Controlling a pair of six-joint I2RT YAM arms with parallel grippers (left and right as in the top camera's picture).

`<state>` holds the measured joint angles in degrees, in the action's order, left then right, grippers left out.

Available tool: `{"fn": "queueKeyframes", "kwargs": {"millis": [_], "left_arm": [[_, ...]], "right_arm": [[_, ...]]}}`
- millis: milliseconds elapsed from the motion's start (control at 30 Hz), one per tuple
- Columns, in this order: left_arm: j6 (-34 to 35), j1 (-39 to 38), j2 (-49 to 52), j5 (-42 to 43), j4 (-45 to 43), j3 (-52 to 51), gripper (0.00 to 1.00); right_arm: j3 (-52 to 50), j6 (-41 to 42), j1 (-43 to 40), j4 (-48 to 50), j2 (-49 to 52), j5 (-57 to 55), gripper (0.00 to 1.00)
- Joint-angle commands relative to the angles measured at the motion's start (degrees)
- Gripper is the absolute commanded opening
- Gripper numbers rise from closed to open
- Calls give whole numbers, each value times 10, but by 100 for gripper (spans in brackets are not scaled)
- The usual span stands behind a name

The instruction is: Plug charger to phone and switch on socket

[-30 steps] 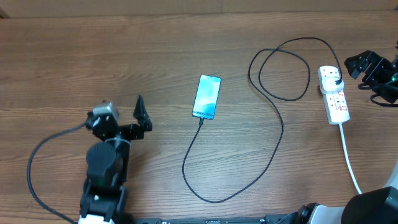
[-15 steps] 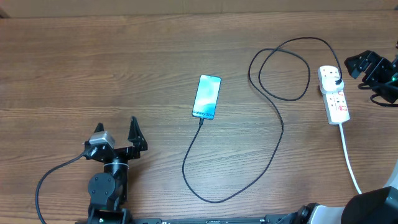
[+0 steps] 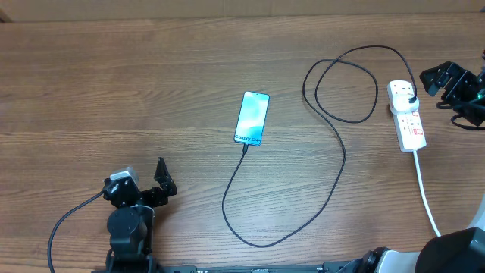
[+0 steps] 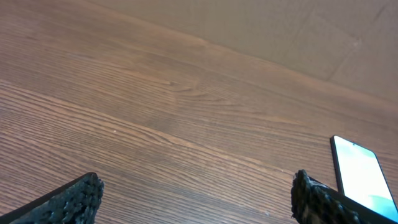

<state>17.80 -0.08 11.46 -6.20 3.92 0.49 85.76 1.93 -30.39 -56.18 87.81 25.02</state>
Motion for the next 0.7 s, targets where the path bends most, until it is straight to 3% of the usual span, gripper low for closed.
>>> {"fn": "queueKeyframes", "kwargs": {"millis": [0, 267, 667], "left_arm": [[-30, 12, -8, 19, 3, -2, 100], [-151, 12, -43, 59, 7, -2, 100], [-201, 17, -113, 74, 7, -2, 100]], "right_arm": [[-2, 2, -3, 3, 0, -6, 100], [-2, 2, -3, 3, 0, -6, 100], [-2, 2, -3, 3, 0, -6, 100]]}}
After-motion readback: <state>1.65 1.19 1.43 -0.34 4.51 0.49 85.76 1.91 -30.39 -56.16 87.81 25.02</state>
